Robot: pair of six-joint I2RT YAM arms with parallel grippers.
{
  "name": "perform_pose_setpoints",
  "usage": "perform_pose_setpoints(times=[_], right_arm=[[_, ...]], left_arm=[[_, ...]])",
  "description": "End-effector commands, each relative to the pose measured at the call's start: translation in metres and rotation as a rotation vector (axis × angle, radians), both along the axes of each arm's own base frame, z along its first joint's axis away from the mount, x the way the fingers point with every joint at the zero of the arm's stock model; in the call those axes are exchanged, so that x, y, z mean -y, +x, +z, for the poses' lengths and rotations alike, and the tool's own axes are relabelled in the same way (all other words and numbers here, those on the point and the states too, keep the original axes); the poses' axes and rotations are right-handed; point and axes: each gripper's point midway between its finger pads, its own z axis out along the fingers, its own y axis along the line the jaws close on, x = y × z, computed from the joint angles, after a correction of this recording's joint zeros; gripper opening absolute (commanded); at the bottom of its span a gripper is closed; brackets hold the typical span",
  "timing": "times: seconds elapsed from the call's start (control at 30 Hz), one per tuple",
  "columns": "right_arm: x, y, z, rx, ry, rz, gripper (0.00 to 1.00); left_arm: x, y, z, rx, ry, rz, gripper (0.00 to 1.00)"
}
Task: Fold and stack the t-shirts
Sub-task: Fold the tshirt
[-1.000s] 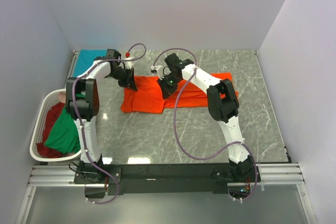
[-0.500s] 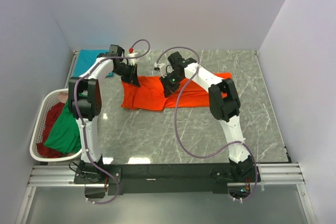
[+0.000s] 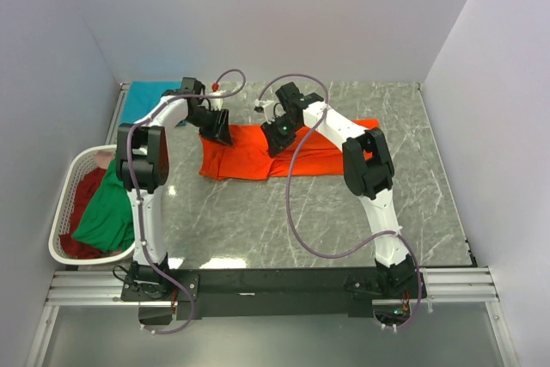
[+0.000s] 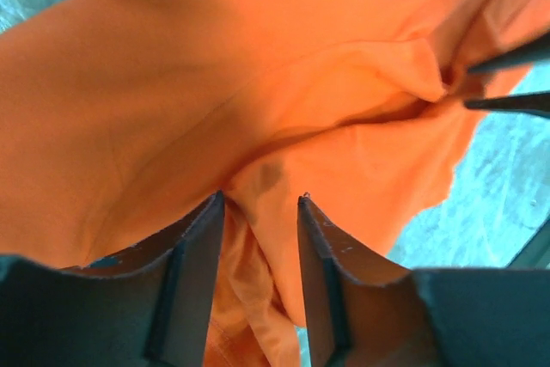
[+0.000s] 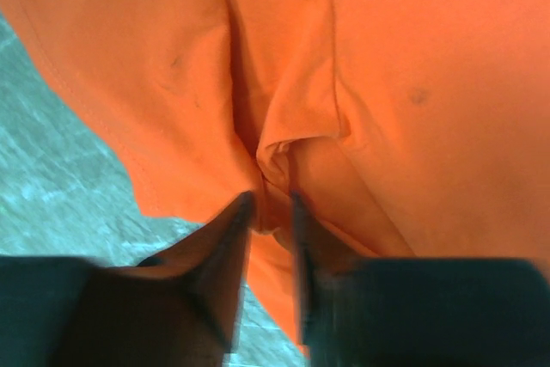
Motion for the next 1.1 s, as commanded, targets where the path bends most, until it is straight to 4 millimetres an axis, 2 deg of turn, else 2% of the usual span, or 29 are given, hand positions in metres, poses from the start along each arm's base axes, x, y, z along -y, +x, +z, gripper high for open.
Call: perform_pose_setpoints(times=[0.0,0.03,0.07,0.1,0.13,0.17,0.23,0.27,0.33,0.37,0.47,0.53,0.67,0.73,0.8,0.87,0.9,0.93,0.97,1.0,1.03,1.07], right_arm=[[0.001,0.024,0.037,0.091,0.04,-0.078,0.38],[0.002,0.025,0.045,0.095,0.054,-0.089,0.41],[0.002,0.025,0.057,0.096,0.075,-0.111,0.42],[0.002,0.025,0.064,0.089,0.098,-0.117,0.42],[0.002,0.022,0.069,0.079,0.112,-0.118,0.42],[0.001,0.019,0.08,0.08,0.13,-0.128,0.42],[-0.002,0.006,0.084,0.038,0.168,-0.121,0.4],[-0.004,0.0,0.093,0.018,0.193,-0.14,0.38],[-0.009,-0.014,0.09,-0.044,0.233,-0.135,0.38],[-0.012,-0.02,0.092,-0.082,0.252,-0.153,0.38],[-0.02,-0.038,0.076,-0.184,0.261,-0.163,0.37],[-0.022,-0.045,0.063,-0.225,0.25,-0.167,0.37],[-0.021,-0.05,0.038,-0.262,0.217,-0.195,0.37],[-0.012,-0.048,0.032,-0.255,0.178,-0.213,0.37],[0.005,-0.042,0.031,-0.233,0.153,-0.23,0.37],[0.022,-0.038,0.042,-0.202,0.143,-0.246,0.37],[0.041,-0.036,0.043,-0.196,0.118,-0.256,0.37],[0.053,-0.034,0.054,-0.162,0.116,-0.249,0.37],[0.066,-0.036,0.056,-0.166,0.104,-0.263,0.37],[0.091,-0.035,0.059,-0.184,0.094,-0.311,0.37],[0.106,-0.036,0.072,-0.165,0.103,-0.332,0.37],[0.123,-0.041,0.069,-0.173,0.086,-0.344,0.37]], left_arm=[[-0.001,0.001,0.058,0.104,-0.089,0.011,0.46],[-0.002,-0.005,0.076,0.135,-0.102,0.006,0.47],[-0.002,-0.017,0.073,0.114,-0.107,0.002,0.47],[0.0,-0.026,0.077,0.112,-0.128,-0.012,0.47],[0.001,-0.035,0.091,0.129,-0.142,-0.021,0.47],[0.003,-0.051,0.085,0.09,-0.157,-0.029,0.47],[0.005,-0.068,0.094,0.079,-0.185,-0.028,0.46],[0.005,-0.082,0.084,0.035,-0.185,-0.023,0.46],[0.005,-0.095,0.079,0.012,-0.181,-0.021,0.46],[0.005,-0.105,0.067,-0.022,-0.174,-0.017,0.46],[0.0,-0.113,0.046,-0.073,-0.141,0.011,0.46],[-0.004,-0.112,0.034,-0.095,-0.112,0.031,0.46],[-0.02,-0.094,0.016,-0.081,-0.028,0.08,0.47],[-0.027,-0.086,0.011,-0.083,-0.016,0.1,0.48],[-0.036,-0.077,0.012,-0.068,0.011,0.114,0.49],[-0.039,-0.072,0.017,-0.057,-0.004,0.107,0.49],[-0.041,-0.072,0.021,-0.048,-0.016,0.097,0.49],[-0.045,-0.074,0.03,-0.046,-0.038,0.098,0.49],[-0.045,-0.076,0.036,-0.039,-0.056,0.085,0.49],[-0.043,-0.08,0.041,-0.023,-0.073,0.051,0.5],[-0.042,-0.086,0.05,-0.019,-0.074,0.035,0.5],[-0.043,-0.09,0.051,-0.019,-0.069,0.026,0.5]])
